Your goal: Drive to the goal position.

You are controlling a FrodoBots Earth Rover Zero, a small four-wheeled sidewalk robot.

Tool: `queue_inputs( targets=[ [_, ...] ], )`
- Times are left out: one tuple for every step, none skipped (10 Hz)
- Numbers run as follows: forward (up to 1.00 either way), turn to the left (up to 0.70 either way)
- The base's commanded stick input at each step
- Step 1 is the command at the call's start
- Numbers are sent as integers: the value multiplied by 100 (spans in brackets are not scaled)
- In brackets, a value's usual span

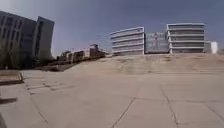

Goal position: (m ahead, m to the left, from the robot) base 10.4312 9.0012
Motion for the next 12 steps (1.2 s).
queue_inputs(
  targets=[
    [70, 0],
    [70, 0],
    [70, 0],
    [70, 0],
    [70, 0],
    [70, 0],
    [70, 0],
    [70, 0],
    [70, 0],
    [70, 1],
    [70, 3],
    [70, 16]
  ],
)
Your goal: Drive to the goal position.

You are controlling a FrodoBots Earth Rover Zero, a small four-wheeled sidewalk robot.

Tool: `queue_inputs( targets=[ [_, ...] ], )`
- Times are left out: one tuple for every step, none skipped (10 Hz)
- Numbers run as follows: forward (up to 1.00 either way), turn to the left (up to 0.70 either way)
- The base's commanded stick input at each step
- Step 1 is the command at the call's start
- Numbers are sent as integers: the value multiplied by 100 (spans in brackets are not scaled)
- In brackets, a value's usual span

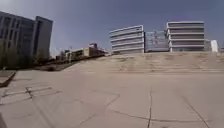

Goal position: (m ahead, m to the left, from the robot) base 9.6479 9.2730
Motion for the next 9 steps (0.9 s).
queue_inputs(
  targets=[
    [70, 31],
    [70, 35],
    [70, 27],
    [70, 1],
    [70, 1],
    [70, 0],
    [70, 0],
    [70, 0],
    [70, 0]
  ],
)
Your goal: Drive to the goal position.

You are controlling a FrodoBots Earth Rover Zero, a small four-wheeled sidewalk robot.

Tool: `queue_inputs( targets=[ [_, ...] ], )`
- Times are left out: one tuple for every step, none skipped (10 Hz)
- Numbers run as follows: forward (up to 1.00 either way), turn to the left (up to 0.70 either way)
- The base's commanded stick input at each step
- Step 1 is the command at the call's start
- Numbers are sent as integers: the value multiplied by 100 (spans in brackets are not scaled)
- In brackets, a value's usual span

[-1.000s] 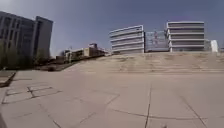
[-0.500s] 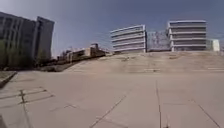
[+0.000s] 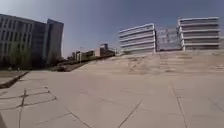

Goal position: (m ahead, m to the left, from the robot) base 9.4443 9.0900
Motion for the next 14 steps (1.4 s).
queue_inputs(
  targets=[
    [70, 0],
    [70, 0],
    [70, 0],
    [70, 0],
    [70, 0],
    [70, 0],
    [70, 0],
    [70, 0],
    [70, 0],
    [70, 3],
    [70, 26],
    [70, 35],
    [70, 35],
    [70, 32]
  ],
)
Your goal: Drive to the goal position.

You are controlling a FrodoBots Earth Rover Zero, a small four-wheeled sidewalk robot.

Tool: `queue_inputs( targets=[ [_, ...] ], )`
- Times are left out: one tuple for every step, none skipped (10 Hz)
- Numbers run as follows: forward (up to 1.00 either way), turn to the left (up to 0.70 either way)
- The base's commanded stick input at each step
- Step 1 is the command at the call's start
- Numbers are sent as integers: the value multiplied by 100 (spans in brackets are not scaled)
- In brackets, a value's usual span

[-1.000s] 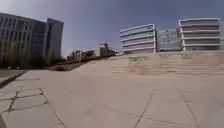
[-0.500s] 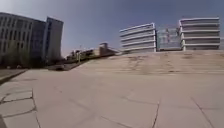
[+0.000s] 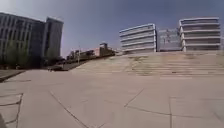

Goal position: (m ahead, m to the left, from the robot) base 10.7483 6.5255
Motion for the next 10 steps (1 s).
queue_inputs(
  targets=[
    [70, 20],
    [70, 4],
    [70, 0],
    [70, 0],
    [70, 0],
    [70, 0],
    [70, 0],
    [70, 0],
    [70, 0],
    [70, 0]
  ],
)
